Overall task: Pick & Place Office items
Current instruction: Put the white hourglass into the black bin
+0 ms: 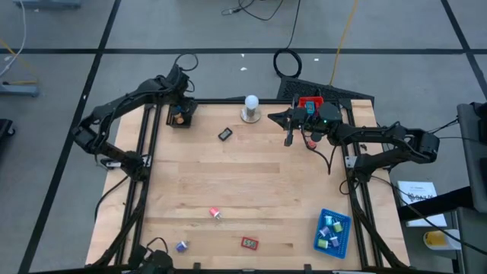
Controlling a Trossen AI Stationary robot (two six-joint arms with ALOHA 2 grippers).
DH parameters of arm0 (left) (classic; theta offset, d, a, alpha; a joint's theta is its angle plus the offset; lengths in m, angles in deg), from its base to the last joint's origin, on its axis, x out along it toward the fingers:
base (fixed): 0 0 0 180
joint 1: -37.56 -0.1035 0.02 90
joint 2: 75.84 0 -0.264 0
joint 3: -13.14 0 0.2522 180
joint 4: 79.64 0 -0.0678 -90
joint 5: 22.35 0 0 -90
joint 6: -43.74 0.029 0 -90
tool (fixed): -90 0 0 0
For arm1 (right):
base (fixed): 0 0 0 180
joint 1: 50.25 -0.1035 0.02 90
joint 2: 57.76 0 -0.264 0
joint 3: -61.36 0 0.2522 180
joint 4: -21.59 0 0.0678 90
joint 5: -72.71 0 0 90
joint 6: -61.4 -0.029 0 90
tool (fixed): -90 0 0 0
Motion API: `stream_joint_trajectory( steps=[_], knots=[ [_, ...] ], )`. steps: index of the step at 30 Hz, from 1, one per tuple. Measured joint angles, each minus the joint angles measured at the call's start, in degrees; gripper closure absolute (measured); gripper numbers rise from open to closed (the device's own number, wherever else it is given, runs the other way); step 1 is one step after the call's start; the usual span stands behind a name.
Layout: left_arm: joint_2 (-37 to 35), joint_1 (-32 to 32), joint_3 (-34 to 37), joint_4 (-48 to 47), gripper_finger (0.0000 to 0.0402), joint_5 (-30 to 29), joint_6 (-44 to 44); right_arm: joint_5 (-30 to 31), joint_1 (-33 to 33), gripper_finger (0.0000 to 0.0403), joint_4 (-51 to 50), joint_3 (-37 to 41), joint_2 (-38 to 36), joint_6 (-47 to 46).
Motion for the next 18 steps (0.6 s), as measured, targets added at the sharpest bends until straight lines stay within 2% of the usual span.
stream_joint_trajectory(
  steps=[7, 18],
  knots=[
    [0.0, -0.5, 4.8, 6.1, 0.0187, 2.6, -0.6, 0.0, 0.0, 0.0403, 0.0, 0.0, 0.0, 0.0],
    [0.0, -0.7, 7.4, 7.8, 0.0187, 3.0, -0.5, 0.0, 0.0, 0.0403, 0.0, 0.0, 0.0, 0.0]
  ],
)
